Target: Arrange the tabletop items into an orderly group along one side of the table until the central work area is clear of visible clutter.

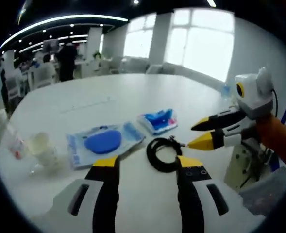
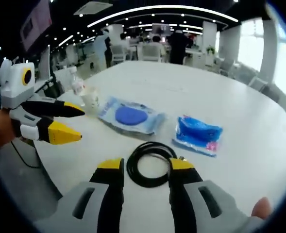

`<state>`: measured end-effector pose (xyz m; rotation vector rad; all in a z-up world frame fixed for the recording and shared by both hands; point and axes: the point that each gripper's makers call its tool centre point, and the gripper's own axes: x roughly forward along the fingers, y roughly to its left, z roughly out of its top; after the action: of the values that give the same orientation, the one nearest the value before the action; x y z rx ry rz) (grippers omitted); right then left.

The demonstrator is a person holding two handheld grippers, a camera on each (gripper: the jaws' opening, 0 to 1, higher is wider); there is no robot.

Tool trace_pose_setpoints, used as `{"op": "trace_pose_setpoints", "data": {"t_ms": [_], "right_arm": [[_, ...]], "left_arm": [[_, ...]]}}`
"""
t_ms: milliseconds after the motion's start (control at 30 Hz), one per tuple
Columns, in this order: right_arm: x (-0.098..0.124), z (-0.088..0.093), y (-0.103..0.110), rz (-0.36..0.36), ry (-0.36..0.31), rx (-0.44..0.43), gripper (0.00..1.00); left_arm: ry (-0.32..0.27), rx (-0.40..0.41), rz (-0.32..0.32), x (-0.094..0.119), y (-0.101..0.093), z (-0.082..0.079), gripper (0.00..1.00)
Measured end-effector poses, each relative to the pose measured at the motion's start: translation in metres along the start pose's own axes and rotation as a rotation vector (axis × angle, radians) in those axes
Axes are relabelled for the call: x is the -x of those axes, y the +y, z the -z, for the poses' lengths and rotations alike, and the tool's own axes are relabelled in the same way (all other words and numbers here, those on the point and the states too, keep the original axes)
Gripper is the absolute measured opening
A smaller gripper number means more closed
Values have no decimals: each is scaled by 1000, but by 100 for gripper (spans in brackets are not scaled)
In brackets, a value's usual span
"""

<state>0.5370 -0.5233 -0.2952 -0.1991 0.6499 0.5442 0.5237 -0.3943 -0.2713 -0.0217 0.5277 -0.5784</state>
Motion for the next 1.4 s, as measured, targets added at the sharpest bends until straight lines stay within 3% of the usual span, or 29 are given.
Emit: {"op": "trace_pose_setpoints", "data": {"t_ms": [367,600,767,833,900,967,1033,1267,1400], "right_arm": [[15,-11,32,19,-54,2,50],[26,-13,38,66,-77,-4,64],[28,-13,46,73,-101,-24,75],[29,-14,47,85,-119,-31,80],[33,-18,42,123,-156,-36,92],[37,-18,40,145,-170,-48,99],[41,-16,41,145,-178,-53,99],[46,-13,40,148,-192,-83,100],[49,-14,36,168,-205,-79,100]], "left_arm": [[-93,12,-13,69,27,-8,56],[-121,36,-60,112,51,1,63],[-122,16,-78,130,59,12,66],[-120,18,-85,136,63,16,71],[-128,21,-107,142,70,18,76],[-139,16,-155,148,79,19,85],[-158,35,-163,149,81,19,97],[-133,30,-174,148,76,38,99],[-156,28,-204,150,82,33,99]]}}
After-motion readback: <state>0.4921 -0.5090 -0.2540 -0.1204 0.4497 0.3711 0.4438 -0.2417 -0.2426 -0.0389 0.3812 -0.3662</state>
